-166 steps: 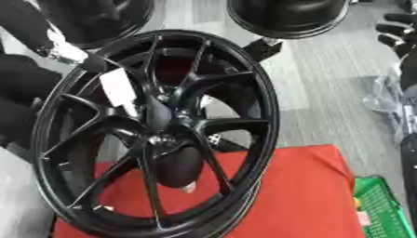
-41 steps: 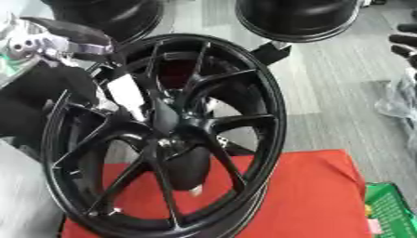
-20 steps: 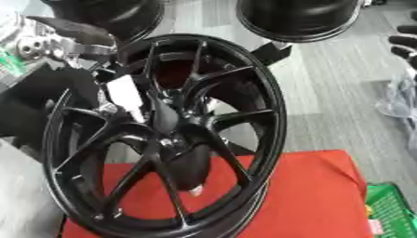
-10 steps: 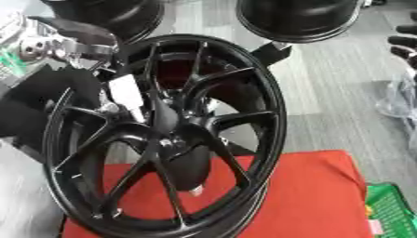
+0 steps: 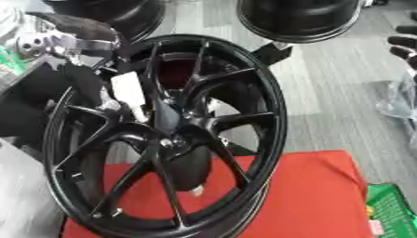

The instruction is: Pull the pin out of the wheel hub.

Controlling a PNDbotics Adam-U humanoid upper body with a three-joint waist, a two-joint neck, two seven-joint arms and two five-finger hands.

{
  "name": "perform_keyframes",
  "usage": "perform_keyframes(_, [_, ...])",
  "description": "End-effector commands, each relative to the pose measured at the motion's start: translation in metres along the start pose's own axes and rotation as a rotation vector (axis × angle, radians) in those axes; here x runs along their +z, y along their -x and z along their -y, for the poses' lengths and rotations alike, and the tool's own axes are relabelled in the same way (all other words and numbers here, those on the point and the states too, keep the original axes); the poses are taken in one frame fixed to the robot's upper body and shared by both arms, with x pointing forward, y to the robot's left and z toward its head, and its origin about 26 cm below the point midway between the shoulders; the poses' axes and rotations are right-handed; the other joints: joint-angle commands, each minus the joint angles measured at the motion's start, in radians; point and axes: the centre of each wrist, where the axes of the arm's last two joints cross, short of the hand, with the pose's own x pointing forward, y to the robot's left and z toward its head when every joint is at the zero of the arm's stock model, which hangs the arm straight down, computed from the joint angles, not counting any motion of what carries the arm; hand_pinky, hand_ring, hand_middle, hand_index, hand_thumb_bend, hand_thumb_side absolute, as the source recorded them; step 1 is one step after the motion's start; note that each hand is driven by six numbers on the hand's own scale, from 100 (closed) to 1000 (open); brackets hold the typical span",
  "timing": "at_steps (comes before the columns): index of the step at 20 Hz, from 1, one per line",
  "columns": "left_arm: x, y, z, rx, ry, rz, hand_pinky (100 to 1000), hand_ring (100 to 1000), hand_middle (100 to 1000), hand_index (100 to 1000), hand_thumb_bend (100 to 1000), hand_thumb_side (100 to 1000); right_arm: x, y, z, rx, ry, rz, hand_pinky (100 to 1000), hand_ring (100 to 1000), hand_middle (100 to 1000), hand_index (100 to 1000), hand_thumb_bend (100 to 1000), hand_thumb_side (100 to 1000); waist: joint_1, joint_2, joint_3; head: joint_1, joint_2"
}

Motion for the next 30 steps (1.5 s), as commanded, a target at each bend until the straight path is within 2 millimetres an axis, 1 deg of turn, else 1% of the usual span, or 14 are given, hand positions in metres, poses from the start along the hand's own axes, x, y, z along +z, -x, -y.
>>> perform_keyframes(1, [0.018,0.007,-0.015,0.009,-0.05,-0.038,830,776,654,458,420,350,-0.005,-0.014,0.004,0.028,-0.002,0.04,800,692,632,783,100,679,-0.005,-0.034,0.002,0.004,-0.013])
perform_keyframes(5, [0.027,0.007,-0.019,0.019,-0.087,-0.032,827,771,649,451,402,341,-0.004,-0.014,0.005,0.028,0.0,0.039,800,692,633,783,100,679,-0.005,-0.033,0.002,0.005,-0.011])
perform_keyframes(16, [0.061,0.009,-0.029,0.081,-0.19,-0.01,822,764,642,439,324,305,-0.004,-0.013,0.006,0.029,0.005,0.039,800,693,634,784,100,679,-0.006,-0.033,0.005,0.005,-0.011])
perform_keyframes(24, [0.086,0.012,-0.036,0.129,-0.278,0.006,817,759,637,429,247,267,-0.004,-0.014,0.007,0.029,0.01,0.04,800,693,634,784,100,677,-0.006,-0.034,0.008,0.006,-0.011])
perform_keyframes(26, [0.095,0.015,-0.038,0.15,-0.315,0.01,814,756,634,424,209,250,-0.004,-0.014,0.007,0.029,0.012,0.041,800,693,634,784,100,677,-0.006,-0.034,0.009,0.005,-0.01])
perform_keyframes(30, [0.118,0.023,-0.04,0.202,-0.405,0.013,810,751,629,417,164,228,-0.003,-0.014,0.008,0.03,0.016,0.042,801,694,635,784,100,676,-0.006,-0.034,0.014,0.003,-0.005])
